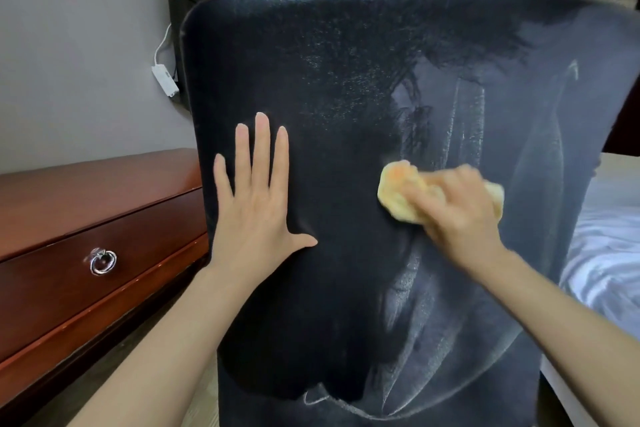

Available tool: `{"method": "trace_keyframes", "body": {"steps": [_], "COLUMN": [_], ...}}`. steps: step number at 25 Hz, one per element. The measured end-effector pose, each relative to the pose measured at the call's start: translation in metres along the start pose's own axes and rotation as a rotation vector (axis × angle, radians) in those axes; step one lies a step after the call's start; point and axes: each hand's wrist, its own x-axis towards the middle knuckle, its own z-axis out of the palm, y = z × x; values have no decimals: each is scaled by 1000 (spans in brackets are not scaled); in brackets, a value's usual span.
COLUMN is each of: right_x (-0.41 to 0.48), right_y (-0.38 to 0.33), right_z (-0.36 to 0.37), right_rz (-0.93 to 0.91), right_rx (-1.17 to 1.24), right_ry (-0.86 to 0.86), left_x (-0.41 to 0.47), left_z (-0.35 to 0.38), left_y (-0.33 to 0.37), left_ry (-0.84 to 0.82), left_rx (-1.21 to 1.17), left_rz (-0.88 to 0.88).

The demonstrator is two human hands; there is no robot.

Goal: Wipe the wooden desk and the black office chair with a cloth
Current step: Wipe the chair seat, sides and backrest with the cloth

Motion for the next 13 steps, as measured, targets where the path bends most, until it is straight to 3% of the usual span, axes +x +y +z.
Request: {"method": "trace_keyframes", "body": {"steps": [7,11,13], "right_x": [125,142,136], "right_y": [5,-23,-35], "right_z": [-34,-29,-21], "right_rz": [-1,102,53], "right_rx": [-40,63,70], "right_ry": [545,608,551], "left_x": [28,29,31], "left_z": [-10,-6,-6], "left_y": [-11,-12,-14], "left_ry": [48,46,38], "left_rx": [124,138,163], "left_rz": [-31,-26,-37]}}
